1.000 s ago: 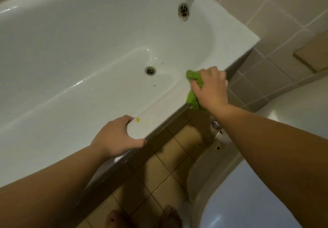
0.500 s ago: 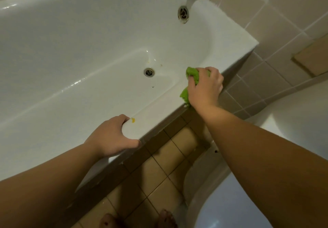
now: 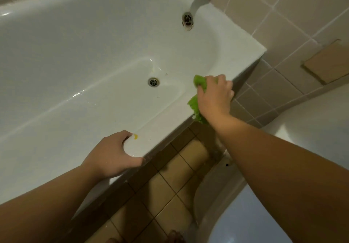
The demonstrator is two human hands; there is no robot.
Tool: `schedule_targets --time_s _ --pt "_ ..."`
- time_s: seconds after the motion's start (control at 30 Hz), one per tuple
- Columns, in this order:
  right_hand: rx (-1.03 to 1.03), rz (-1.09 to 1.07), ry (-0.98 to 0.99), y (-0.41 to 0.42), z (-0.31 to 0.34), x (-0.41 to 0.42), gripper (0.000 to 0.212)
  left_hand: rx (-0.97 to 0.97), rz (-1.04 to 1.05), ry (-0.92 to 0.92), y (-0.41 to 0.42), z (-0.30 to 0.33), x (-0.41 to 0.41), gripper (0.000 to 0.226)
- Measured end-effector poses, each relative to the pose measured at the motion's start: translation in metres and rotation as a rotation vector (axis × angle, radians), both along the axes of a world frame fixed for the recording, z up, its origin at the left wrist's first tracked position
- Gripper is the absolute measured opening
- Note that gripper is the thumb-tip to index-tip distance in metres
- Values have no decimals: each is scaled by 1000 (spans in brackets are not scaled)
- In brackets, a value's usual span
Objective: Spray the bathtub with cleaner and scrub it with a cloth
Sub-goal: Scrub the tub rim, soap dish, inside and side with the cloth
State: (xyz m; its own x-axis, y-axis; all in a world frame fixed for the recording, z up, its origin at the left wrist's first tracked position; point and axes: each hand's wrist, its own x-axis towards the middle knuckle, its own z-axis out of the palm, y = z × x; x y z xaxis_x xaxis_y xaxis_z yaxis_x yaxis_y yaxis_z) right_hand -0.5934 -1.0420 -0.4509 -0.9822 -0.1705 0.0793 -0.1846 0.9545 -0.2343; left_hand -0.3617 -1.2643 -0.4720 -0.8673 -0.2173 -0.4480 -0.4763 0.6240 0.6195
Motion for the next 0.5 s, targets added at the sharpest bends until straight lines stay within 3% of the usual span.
schedule_targets --time_s 0.07,0.23,0.33,0.5 --pt "24 -98 -10 -7 6 -4 33 9 -1 -14 0 -1 0 66" --pt "26 48 -15 2 -1 37 32 -5 -16 -26 1 3 -4 67" --pt "4 -60 -37 8 0 4 34 -34 -11 -40 6 4 -11 61" --pt "-29 -68 -23 7 -2 11 33 -66 -31 -6 20 5 -33 72"
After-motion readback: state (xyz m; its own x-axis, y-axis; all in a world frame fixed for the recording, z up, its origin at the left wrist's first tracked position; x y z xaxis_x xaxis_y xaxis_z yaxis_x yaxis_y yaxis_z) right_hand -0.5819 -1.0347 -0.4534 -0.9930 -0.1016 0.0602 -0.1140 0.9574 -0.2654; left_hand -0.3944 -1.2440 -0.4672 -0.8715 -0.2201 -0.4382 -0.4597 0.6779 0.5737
